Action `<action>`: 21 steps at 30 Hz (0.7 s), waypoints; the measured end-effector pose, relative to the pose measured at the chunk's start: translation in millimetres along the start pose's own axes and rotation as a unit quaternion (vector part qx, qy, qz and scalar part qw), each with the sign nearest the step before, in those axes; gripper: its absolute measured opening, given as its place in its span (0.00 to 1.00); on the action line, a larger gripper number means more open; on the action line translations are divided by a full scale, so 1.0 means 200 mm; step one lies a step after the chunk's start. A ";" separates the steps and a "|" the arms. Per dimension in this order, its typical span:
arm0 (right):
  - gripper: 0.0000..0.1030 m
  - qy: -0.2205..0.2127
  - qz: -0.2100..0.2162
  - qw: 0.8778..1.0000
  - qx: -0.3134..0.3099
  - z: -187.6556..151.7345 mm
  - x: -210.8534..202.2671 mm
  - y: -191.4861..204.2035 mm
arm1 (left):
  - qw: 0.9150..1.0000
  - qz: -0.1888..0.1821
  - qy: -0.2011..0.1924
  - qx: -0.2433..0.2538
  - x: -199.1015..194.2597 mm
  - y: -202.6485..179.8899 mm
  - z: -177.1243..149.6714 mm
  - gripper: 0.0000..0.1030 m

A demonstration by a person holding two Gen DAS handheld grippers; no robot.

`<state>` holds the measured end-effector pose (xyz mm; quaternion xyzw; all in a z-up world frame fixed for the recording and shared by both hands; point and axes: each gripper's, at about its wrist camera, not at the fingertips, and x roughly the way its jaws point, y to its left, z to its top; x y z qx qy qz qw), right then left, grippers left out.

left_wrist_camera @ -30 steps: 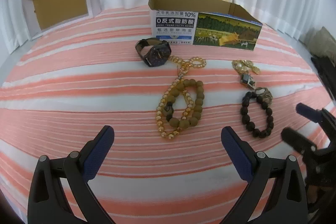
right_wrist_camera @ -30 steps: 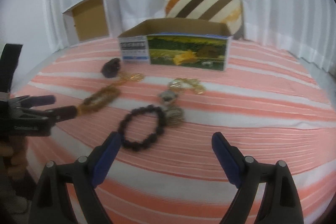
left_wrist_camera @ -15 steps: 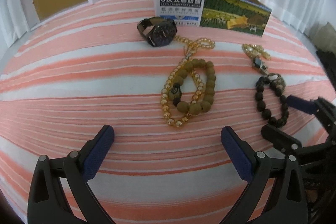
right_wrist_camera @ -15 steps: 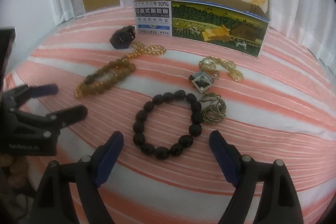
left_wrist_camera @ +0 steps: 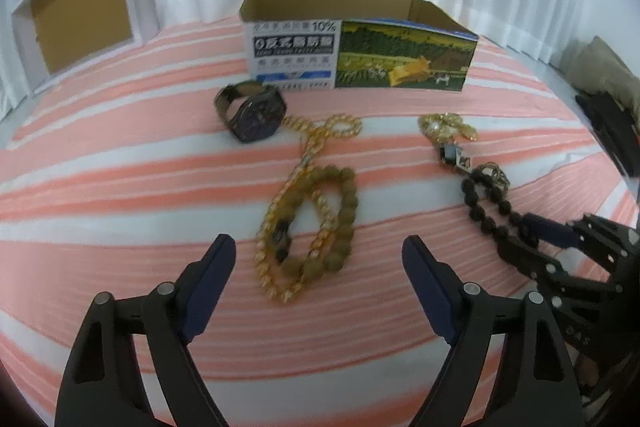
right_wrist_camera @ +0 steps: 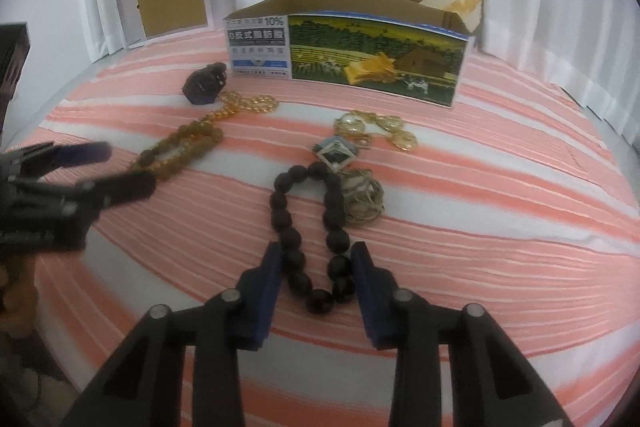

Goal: Organize jewelry
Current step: 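Lower the right tool onto the black bead bracelet and close it, then close the left tool on the brown wooden bead bracelet while the right tool lifts the black bracelet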

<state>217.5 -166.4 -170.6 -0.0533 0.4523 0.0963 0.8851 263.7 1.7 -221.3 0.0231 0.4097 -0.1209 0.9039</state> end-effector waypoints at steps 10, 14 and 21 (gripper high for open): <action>0.34 -0.007 -0.003 1.000 0.011 -0.05 -0.03 -0.06 | 0.998 -0.031 0.019 0.048 0.03 -0.11 -0.03 0.26; 0.34 -0.010 -0.001 1.000 0.011 -0.05 -0.03 -0.06 | 0.996 -0.069 0.025 0.057 -0.01 -0.12 -0.08 0.23; 0.35 -0.011 0.015 0.999 0.029 -0.06 -0.05 -0.10 | 0.994 -0.105 0.025 0.037 -0.09 -0.09 -0.11 0.46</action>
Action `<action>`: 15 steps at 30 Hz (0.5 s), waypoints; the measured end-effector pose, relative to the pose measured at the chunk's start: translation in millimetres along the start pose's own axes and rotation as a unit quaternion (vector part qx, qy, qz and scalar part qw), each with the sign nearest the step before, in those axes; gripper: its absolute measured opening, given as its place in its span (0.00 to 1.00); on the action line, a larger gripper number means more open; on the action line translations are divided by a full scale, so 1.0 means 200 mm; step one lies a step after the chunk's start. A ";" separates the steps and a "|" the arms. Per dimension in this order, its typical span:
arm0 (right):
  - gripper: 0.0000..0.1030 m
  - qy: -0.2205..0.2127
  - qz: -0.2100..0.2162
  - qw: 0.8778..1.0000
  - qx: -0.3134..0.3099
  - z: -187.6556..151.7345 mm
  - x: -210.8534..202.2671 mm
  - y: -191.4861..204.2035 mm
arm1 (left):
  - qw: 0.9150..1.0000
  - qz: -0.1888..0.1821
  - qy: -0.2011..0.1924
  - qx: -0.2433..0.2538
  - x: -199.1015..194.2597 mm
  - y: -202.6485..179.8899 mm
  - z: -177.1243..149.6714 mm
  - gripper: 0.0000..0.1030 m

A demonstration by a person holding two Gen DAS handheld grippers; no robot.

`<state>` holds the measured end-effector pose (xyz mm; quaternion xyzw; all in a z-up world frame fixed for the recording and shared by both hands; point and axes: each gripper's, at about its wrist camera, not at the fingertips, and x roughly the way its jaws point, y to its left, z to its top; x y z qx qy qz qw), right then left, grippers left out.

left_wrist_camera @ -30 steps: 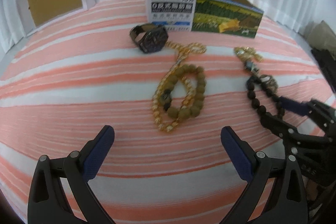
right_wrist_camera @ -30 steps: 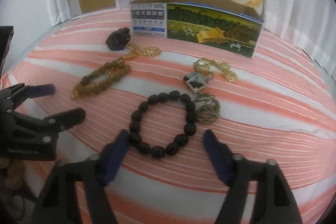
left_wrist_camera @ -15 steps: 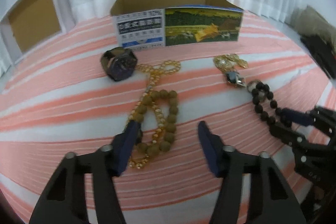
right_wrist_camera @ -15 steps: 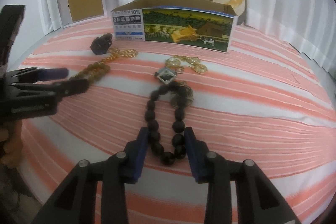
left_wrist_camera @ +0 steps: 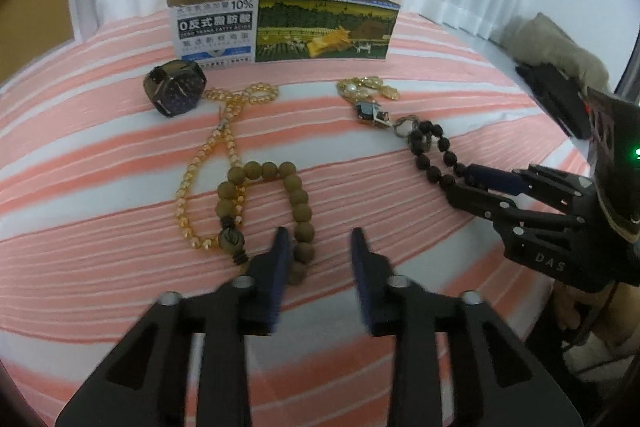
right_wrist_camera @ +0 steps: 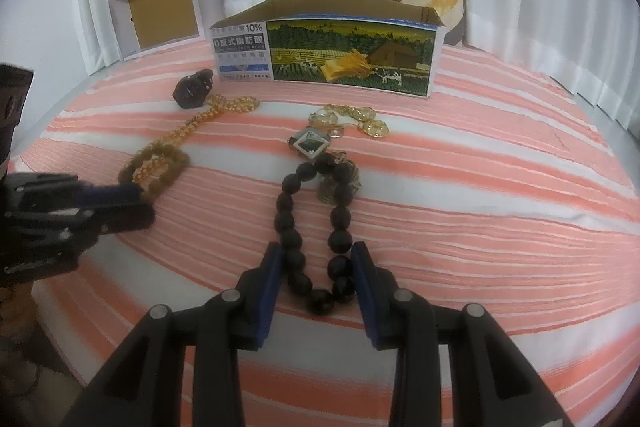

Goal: Organize jewelry
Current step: 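Close the left tool on the brown wooden bead bracelet while the right tool lifts the black bracelet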

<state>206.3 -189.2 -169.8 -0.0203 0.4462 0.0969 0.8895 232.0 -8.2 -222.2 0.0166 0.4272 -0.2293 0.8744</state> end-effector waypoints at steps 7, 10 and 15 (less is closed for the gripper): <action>0.51 -0.012 0.029 0.999 0.024 -0.05 -0.08 -0.06 | 0.999 0.045 0.005 0.025 0.06 -0.07 0.05 0.62; 0.51 -0.023 0.022 0.999 0.028 -0.07 -0.12 -0.09 | 0.999 0.042 0.021 0.026 0.10 -0.09 0.04 0.51; 0.51 -0.030 0.012 0.999 0.038 -0.08 -0.16 -0.16 | 0.998 0.042 0.021 0.040 0.09 -0.15 -0.01 0.31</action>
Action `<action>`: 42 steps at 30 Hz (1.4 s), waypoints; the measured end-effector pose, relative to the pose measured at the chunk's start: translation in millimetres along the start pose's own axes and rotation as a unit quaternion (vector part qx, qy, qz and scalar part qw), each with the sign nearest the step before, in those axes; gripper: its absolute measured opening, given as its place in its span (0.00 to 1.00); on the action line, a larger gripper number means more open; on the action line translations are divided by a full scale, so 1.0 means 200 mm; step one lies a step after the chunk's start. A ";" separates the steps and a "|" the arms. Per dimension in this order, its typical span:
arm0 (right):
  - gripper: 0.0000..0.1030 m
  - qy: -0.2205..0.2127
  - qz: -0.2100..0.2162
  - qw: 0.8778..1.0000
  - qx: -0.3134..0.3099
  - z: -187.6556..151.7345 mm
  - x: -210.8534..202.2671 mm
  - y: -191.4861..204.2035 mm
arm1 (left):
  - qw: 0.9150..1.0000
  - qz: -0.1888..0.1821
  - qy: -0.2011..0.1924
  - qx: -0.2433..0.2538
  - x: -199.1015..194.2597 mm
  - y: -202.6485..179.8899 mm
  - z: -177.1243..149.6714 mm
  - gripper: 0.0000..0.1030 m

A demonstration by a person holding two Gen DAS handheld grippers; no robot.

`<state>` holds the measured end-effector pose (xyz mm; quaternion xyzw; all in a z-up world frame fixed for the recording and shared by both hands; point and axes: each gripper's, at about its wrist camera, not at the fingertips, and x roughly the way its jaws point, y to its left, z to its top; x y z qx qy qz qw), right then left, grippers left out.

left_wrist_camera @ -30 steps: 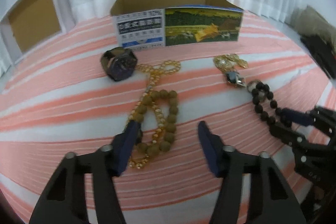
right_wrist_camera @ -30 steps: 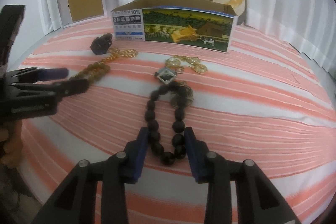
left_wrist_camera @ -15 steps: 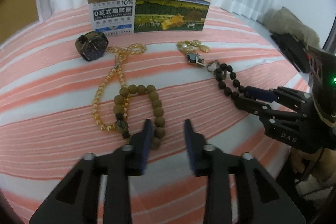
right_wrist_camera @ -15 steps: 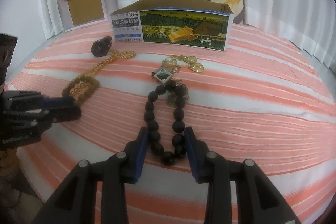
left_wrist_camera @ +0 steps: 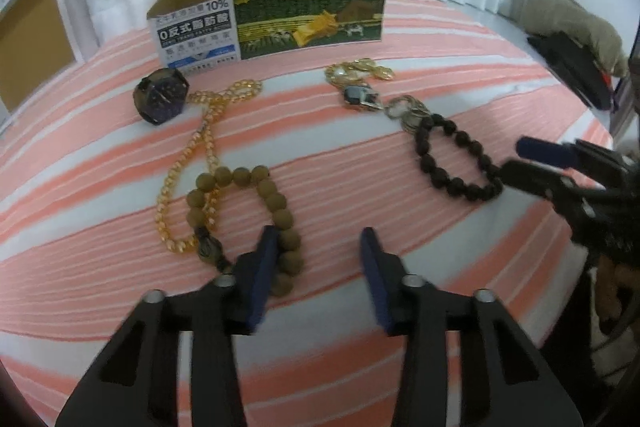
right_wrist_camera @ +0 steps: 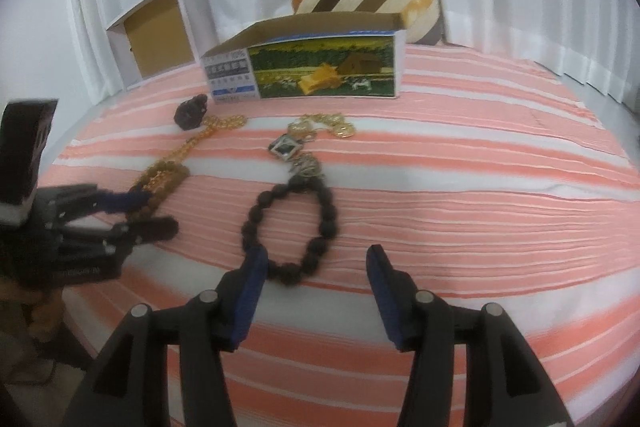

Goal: Organize jewelry
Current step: 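Close the left tool on the brown wooden bead bracelet while the right tool lifts the black bracelet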

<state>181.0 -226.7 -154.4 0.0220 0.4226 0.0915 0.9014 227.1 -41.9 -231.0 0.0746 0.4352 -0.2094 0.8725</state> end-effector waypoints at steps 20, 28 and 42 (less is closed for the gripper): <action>0.12 0.058 -0.056 0.997 0.000 0.13 0.17 -0.10 | 1.000 0.007 -0.011 -0.013 -0.02 -0.03 -0.01 0.25; 0.29 0.031 -0.004 0.999 -0.011 0.14 0.04 -0.10 | 0.999 -0.021 -0.010 -0.034 -0.06 0.04 -0.01 0.51; 0.17 0.066 -0.007 0.995 -0.077 0.12 0.21 0.12 | 1.000 0.019 0.002 0.003 -0.01 -0.05 0.00 0.14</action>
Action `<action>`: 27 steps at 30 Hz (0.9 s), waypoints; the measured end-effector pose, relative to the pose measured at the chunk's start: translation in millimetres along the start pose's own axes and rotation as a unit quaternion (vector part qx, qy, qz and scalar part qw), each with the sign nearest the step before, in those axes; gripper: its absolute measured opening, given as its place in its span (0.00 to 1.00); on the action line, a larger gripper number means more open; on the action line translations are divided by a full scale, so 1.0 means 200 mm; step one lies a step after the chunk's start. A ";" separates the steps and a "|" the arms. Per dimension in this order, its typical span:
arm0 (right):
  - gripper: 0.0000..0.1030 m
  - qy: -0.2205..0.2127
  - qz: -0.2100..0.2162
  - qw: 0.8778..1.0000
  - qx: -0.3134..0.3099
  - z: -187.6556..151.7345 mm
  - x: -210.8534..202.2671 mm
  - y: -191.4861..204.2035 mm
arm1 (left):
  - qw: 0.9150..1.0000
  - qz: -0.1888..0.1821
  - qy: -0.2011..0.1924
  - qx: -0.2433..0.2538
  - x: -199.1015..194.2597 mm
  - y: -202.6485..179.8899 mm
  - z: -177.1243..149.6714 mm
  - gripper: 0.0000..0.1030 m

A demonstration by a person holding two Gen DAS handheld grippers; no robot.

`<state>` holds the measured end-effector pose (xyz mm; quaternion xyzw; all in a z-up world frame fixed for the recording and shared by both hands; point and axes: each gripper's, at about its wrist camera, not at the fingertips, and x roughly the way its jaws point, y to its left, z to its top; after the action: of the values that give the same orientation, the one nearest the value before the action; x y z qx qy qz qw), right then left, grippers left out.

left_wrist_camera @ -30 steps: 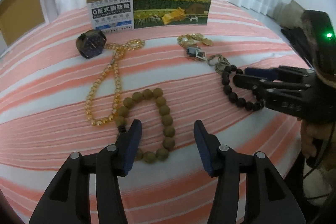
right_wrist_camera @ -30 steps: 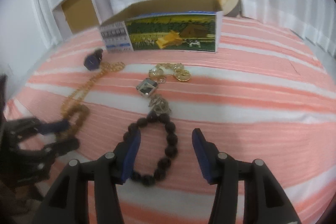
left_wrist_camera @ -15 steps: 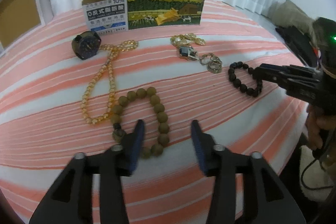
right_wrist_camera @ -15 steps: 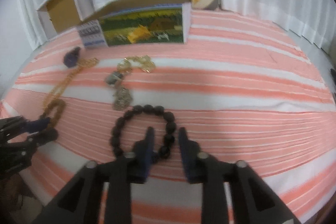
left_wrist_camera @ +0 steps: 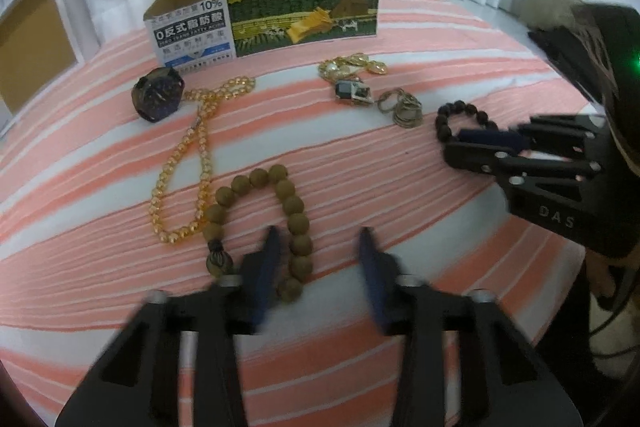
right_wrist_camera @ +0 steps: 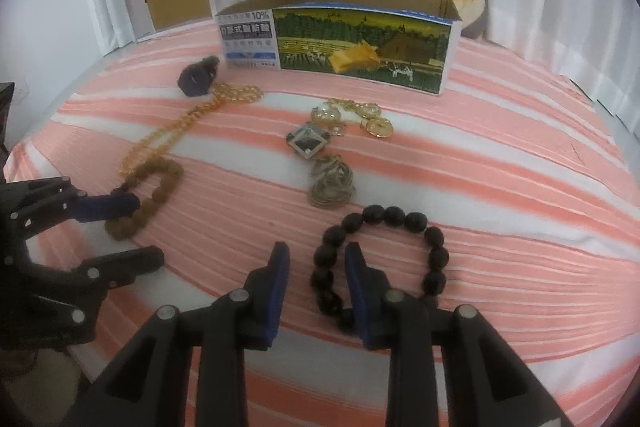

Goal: Organize jewelry
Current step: 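Close the left tool on the brown wooden bead bracelet while the right tool lifts the black bracelet, then carry both bead bracelets over the box and lower them inside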

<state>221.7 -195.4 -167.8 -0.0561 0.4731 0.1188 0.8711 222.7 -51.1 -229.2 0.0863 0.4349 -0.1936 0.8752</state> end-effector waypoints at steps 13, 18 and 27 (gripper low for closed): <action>0.12 -0.051 0.043 0.996 0.067 0.04 -0.22 -0.07 | 0.991 -0.057 -0.046 -0.110 -0.19 0.22 0.09 0.09; 0.12 -0.070 0.057 0.992 0.083 0.09 -0.31 -0.09 | 0.986 -0.068 -0.073 -0.136 -0.31 0.26 0.17 0.09; 0.12 -0.103 0.073 0.988 0.085 0.18 -0.46 -0.07 | 0.981 -0.064 -0.099 -0.153 -0.45 0.29 0.28 0.09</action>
<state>206.8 -216.3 -72.0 0.0655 0.3925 0.1461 0.9057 237.8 8.4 -124.5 -0.0963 0.3753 -0.1880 0.9025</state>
